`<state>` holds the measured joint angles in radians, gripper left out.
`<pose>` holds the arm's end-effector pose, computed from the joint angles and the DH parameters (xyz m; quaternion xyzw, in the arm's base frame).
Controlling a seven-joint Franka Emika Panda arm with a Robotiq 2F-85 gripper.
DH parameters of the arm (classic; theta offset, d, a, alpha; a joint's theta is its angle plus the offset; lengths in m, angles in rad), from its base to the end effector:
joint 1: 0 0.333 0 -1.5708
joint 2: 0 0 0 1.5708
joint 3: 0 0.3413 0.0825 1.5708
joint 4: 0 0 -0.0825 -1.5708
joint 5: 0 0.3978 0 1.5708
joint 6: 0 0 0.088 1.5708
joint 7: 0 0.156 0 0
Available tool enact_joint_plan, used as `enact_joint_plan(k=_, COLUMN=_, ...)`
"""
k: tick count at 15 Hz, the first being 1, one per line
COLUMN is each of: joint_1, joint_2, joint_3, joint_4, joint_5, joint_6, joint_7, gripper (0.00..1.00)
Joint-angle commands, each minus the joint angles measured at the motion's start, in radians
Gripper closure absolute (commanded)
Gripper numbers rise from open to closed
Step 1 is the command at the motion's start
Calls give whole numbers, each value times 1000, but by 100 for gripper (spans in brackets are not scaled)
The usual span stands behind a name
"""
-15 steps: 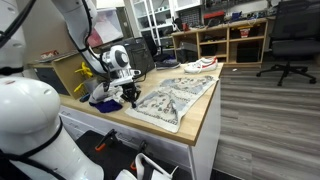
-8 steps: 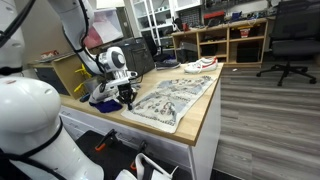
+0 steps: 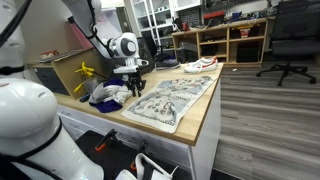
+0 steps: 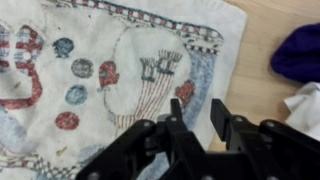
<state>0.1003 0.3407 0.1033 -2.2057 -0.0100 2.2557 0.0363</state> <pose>0.5119 0.1076 0.1703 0.9858 0.0859 -0.1445 0.0032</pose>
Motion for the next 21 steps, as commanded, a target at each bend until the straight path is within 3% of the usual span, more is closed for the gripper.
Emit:
enact_joint_plan(k=1, joint_1=-31, joint_2=-17, joint_3=3, joint_4=151, joint_5=113, joint_6=-101, joint_7=-14, gripper=31)
enact_joint_plan(k=5, joint_1=-28, joint_2=58, joint_3=-36, joint_4=319, joint_5=108, joint_6=-40, joint_7=71, gripper=1)
enact_joint_plan(k=13, joint_1=5, joint_2=276, joint_3=-129, joint_4=567, joint_5=82, joint_6=74, joint_7=345, gripper=0)
enact_joint_plan(k=21, joint_1=47, joint_2=464, joint_3=-220, joint_4=775, joint_5=83, joint_6=65, joint_7=581, gripper=0)
